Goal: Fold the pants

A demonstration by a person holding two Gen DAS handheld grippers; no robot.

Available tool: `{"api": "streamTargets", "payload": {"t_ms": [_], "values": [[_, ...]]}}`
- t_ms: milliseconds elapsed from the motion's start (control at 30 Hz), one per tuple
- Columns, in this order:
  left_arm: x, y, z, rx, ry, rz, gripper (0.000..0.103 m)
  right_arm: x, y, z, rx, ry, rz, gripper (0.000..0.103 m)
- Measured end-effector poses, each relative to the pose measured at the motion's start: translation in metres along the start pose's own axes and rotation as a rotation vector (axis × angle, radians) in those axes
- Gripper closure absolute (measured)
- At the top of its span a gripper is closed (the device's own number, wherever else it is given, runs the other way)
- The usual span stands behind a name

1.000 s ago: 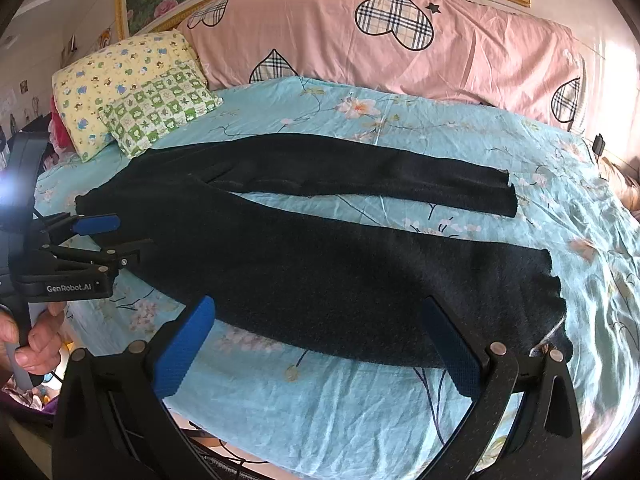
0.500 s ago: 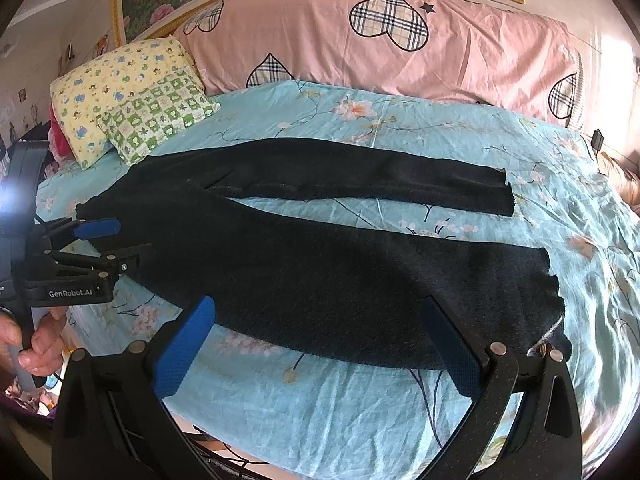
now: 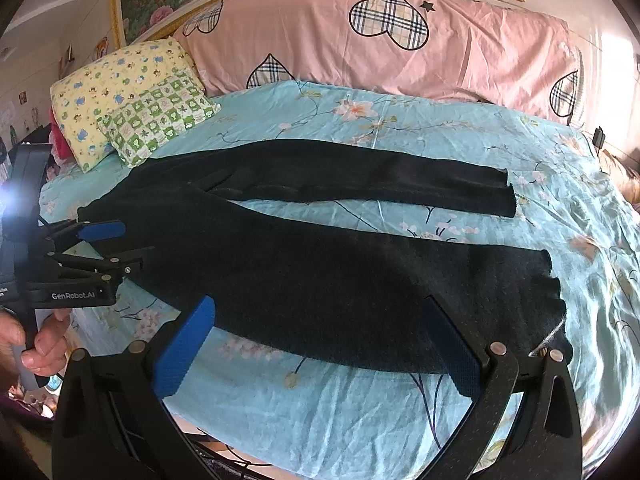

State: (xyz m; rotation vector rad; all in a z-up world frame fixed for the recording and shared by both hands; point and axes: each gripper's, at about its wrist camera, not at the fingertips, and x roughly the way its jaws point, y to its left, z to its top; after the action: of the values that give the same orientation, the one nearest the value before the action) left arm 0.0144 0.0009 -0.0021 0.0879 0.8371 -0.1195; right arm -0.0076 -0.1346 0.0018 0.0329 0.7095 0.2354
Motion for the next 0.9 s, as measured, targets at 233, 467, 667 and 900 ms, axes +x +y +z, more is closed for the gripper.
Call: {"api": "streamTargets", "payload": {"t_ms": [233, 467, 667, 900], "values": [[0.009, 0.004, 0.023, 0.022, -0.005, -0.009, 0.018, 0.003, -0.015, 0.016, 0.023, -0.012, 0.009, 0.0], [0.024, 0.009, 0.057, 0.043, -0.013, -0.031, 0.018, 0.013, -0.049, 0.036, 0.111, -0.014, 0.025, 0.0], [0.042, 0.01, 0.089, 0.083, -0.004, -0.065, 0.018, 0.025, -0.077, 0.058, 0.148, -0.013, 0.022, 0.0], [0.074, 0.011, 0.137, 0.138, 0.041, -0.149, 0.018, 0.042, -0.113, 0.089, 0.17, 0.002, 0.021, 0.0]]}}
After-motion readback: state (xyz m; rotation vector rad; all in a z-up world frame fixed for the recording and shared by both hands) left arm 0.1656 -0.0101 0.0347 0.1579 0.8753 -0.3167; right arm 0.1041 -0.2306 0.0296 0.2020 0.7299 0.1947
